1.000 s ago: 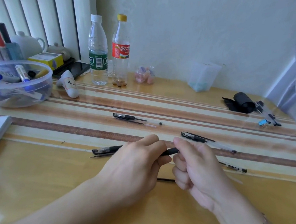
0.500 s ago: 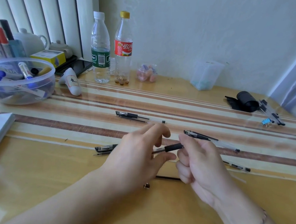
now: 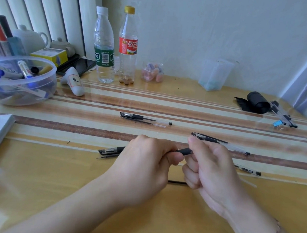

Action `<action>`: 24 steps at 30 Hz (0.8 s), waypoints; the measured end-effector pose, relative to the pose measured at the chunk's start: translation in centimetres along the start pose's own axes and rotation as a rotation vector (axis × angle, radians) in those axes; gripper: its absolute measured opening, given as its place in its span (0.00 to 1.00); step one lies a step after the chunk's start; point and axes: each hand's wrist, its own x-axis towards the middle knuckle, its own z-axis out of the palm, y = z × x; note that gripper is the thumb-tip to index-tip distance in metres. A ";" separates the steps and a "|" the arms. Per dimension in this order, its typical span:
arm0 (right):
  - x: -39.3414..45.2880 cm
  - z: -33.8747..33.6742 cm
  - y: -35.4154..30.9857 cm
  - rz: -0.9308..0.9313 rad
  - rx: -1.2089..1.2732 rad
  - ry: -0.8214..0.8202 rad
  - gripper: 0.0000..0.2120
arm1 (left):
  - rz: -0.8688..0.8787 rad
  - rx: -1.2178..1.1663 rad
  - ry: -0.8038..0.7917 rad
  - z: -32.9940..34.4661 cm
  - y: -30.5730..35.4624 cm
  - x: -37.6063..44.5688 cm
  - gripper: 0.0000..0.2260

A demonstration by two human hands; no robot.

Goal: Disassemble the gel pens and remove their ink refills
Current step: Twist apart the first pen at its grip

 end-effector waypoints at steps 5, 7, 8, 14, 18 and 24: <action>-0.2 -0.1 0.5 -0.108 -0.138 -0.061 0.23 | -0.184 -0.368 -0.238 -0.9 -0.5 -0.1 0.15; -0.2 -0.2 0.5 -0.111 -0.173 -0.062 0.23 | -0.273 -0.555 -0.320 -1.2 -0.9 0.1 0.14; 0.0 -0.3 0.5 -0.095 -0.161 -0.043 0.24 | -0.276 -0.559 -0.289 -1.2 -0.9 0.2 0.11; 0.4 -0.4 0.2 -0.008 -0.045 0.023 0.24 | -0.074 -0.119 0.085 -0.2 -0.2 0.2 0.05; 0.1 -0.3 0.2 -0.062 -0.060 0.016 0.24 | 0.047 -0.093 0.046 -0.3 -0.1 0.3 0.12; -0.2 -0.6 0.4 -0.222 -0.230 -0.108 0.24 | -0.168 -0.406 -0.243 -0.9 -0.5 0.1 0.16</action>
